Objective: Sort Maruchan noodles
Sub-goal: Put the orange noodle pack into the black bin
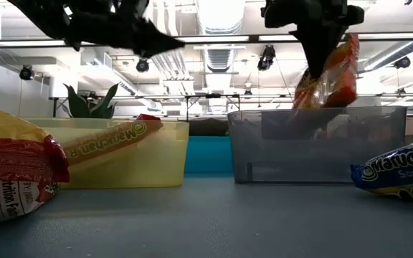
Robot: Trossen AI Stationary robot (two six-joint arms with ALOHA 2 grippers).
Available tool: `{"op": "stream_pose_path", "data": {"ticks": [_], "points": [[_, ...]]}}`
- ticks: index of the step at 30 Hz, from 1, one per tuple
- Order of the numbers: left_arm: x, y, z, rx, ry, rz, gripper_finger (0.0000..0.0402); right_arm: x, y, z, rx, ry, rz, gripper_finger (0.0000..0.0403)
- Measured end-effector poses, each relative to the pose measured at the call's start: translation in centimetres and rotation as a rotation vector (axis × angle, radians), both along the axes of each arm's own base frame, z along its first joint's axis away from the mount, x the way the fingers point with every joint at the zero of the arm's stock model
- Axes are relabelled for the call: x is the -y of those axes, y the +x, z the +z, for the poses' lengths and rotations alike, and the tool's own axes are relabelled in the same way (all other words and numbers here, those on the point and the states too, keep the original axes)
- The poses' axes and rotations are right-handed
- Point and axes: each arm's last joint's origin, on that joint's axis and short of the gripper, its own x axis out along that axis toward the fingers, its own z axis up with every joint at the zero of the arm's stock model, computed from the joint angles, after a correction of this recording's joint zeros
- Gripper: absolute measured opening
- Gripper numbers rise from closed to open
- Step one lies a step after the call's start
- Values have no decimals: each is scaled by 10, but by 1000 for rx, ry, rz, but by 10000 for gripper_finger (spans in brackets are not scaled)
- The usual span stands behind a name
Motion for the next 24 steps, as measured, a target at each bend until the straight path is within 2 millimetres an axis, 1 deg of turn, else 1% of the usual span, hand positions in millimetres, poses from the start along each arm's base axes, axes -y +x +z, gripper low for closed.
{"op": "stream_pose_path", "data": {"ticks": [2, 4, 7, 10, 15, 20, 24], "points": [[2, 2, 4, 54, -44, -85, 0, 1, -2, 5, 34, -24, -19, 8], [3, 3, 6, 83, -90, -106, 0, 3, -5, 11, 68, -19, -73, 8], [1, 9, 0, 76, -102, -107, 0, 6, -9, 17, 99, 29, -151, 8], [-2, 16, -9, 65, -105, -85, 0, 5, -10, 17, 82, 101, -170, 8], [-6, 30, -23, 27, -120, -73, 0, 1, -9, 6, 9, 233, -240, 8], [-9, 42, -28, -2, -132, -71, 0, 2, -11, -8, -46, 234, -289, 8], [-10, 46, -28, -8, -133, -70, 0, 5, -12, -12, -54, 223, -336, 8]]}}
